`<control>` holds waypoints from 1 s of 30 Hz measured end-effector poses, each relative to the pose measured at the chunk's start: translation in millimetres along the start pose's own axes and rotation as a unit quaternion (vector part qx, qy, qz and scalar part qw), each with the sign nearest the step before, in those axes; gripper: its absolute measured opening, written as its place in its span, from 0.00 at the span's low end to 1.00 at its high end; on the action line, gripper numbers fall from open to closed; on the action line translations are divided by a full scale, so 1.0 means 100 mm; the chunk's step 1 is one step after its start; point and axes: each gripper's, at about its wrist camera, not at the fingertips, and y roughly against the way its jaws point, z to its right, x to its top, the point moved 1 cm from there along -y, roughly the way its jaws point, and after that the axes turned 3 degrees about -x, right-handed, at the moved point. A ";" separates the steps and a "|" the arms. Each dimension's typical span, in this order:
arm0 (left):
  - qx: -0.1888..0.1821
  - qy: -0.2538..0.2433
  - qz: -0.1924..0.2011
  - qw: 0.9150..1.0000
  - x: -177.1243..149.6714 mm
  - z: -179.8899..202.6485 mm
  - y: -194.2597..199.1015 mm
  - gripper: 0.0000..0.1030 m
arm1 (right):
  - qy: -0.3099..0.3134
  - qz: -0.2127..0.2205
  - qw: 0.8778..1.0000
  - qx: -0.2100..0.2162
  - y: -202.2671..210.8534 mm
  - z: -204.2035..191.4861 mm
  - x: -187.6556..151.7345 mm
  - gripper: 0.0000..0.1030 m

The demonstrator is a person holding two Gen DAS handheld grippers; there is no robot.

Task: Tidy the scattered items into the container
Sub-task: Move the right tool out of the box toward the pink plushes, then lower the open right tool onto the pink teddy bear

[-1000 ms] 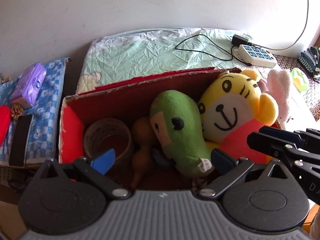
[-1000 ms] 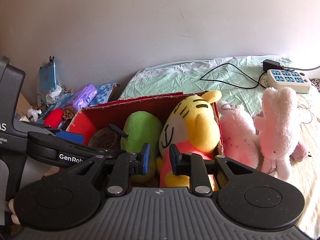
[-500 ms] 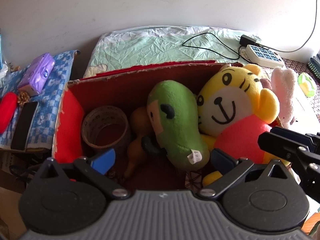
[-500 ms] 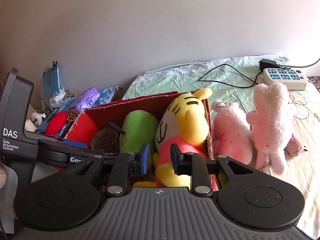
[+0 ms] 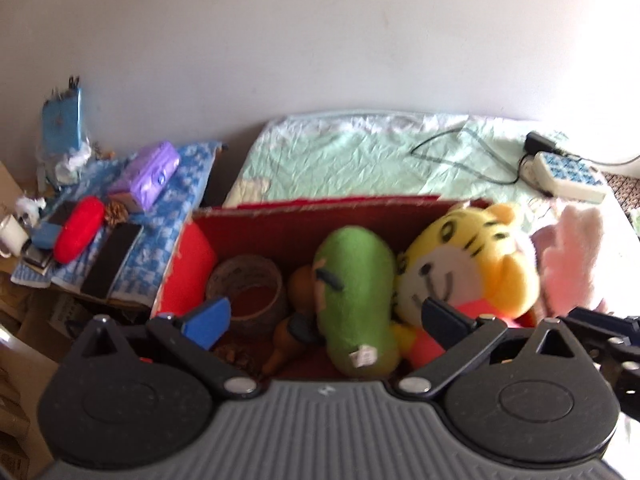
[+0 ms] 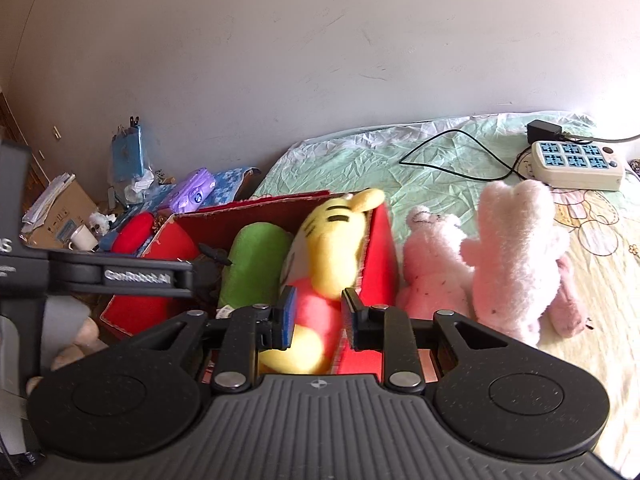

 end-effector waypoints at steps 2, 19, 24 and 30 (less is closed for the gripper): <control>-0.020 -0.011 0.020 1.000 0.06 0.20 0.14 0.99 | -0.005 -0.001 1.000 0.001 0.05 0.15 0.00 0.26; -0.187 -0.061 0.008 0.980 -0.27 1.75 0.17 0.98 | -0.075 -0.041 0.996 -0.032 0.46 1.64 -0.21 0.30; -0.210 -0.068 -0.028 0.975 -0.43 2.00 -0.08 0.98 | -0.095 -0.047 0.993 -0.052 0.53 1.98 -0.31 0.30; -0.248 -0.057 -0.077 0.964 -0.56 2.26 -0.49 0.97 | -0.117 -0.062 0.990 -0.053 0.51 2.30 -0.36 0.32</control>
